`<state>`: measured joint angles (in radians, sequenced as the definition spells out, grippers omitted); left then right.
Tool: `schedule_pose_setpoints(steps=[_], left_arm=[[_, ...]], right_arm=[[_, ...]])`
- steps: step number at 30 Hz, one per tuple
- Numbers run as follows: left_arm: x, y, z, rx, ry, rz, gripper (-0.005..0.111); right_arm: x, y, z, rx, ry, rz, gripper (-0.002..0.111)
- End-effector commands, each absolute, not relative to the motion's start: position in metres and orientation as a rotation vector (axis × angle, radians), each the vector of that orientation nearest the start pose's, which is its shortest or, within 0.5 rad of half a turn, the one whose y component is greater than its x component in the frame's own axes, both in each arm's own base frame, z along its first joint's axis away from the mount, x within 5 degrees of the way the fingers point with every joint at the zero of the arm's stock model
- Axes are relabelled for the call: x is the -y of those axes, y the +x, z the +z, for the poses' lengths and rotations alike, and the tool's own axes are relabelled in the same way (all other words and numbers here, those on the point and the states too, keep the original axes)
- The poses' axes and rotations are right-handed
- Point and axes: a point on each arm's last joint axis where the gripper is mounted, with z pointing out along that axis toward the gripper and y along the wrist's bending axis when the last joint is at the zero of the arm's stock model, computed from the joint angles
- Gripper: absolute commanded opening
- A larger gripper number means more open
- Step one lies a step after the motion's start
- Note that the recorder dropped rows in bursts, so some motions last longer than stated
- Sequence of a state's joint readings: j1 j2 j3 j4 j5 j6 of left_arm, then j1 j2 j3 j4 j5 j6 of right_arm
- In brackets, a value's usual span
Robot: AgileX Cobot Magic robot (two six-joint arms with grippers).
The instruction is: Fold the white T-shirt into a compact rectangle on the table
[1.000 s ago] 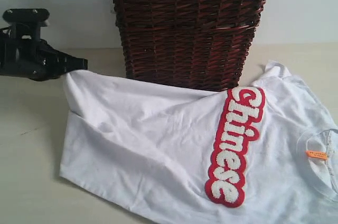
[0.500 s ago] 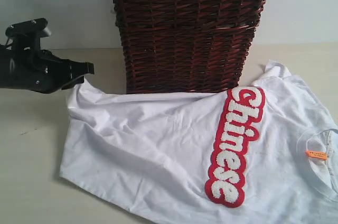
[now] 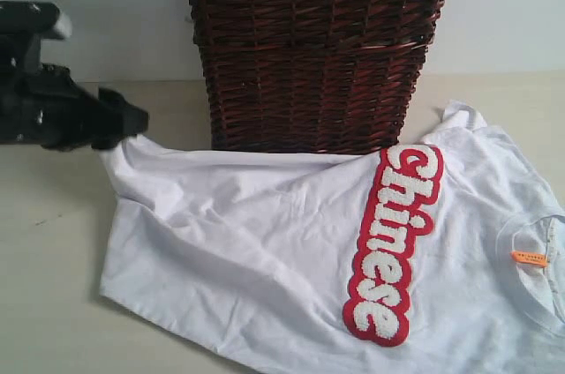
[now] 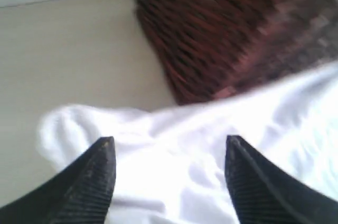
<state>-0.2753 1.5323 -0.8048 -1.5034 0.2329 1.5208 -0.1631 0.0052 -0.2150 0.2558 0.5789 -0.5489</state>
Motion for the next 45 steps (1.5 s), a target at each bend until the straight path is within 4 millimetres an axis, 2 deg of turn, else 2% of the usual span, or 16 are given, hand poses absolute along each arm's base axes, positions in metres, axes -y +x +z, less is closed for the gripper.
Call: schedule_pose_setpoints(steps=[1, 4, 7, 9, 10, 11, 13, 14, 18, 21, 23, 31, 36, 45], left_arm=[[0.115, 0.247, 0.191, -2.240, 0.963, -0.602, 0.059], [0.110, 0.217, 0.169, -2.301, 1.213, -0.664, 0.059], [0.097, 0.210, 0.158, -2.354, 1.235, -0.639, 0.060], [0.083, 0.210, 0.154, -2.380, 1.257, -0.593, 0.060], [0.072, 0.212, 0.152, -2.366, 1.326, -0.534, 0.060], [0.067, 0.212, 0.152, -2.323, 1.395, -0.502, 0.060], [0.055, 0.210, 0.152, -1.980, 1.789, -0.447, 0.060], [0.053, 0.208, 0.154, -1.940, 1.839, -0.477, 0.059], [0.054, 0.207, 0.153, -1.934, 1.855, -0.523, 0.059], [0.052, 0.219, 0.138, -2.002, 1.817, -0.473, 0.059], [0.051, 0.225, 0.135, -2.018, 1.803, -0.447, 0.059], [0.060, 0.263, 0.137, -1.994, 1.740, -0.453, 0.059], [0.067, 0.257, 0.123, -1.967, 1.882, -0.527, 0.059], [0.074, 0.257, 0.101, -1.990, 1.949, -0.535, 0.059]], right_arm=[[-0.006, 0.039, 0.234, -1.816, -0.250, -0.221, 0.037], [-0.006, 0.039, 0.234, -1.816, -0.250, -0.221, 0.037], [-0.006, 0.039, 0.234, -1.816, -0.250, -0.221, 0.037], [-0.006, 0.039, 0.234, -1.816, -0.250, -0.221, 0.037], [-0.006, 0.039, 0.234, -1.816, -0.250, -0.221, 0.037], [-0.006, 0.039, 0.234, -1.816, -0.250, -0.221, 0.037], [-0.006, 0.039, 0.234, -1.816, -0.250, -0.221, 0.037], [-0.006, 0.039, 0.234, -1.816, -0.250, -0.221, 0.037], [-0.006, 0.039, 0.234, -1.816, -0.249, -0.219, 0.037], [-0.006, 0.039, 0.234, -1.816, -0.249, -0.219, 0.037], [-0.006, 0.039, 0.234, -1.816, -0.249, -0.219, 0.037], [-0.006, 0.039, 0.234, -1.816, -0.249, -0.219, 0.037], [-0.006, 0.039, 0.234, -1.816, -0.249, -0.219, 0.037], [-0.006, 0.039, 0.234, -1.816, -0.249, -0.219, 0.037]])
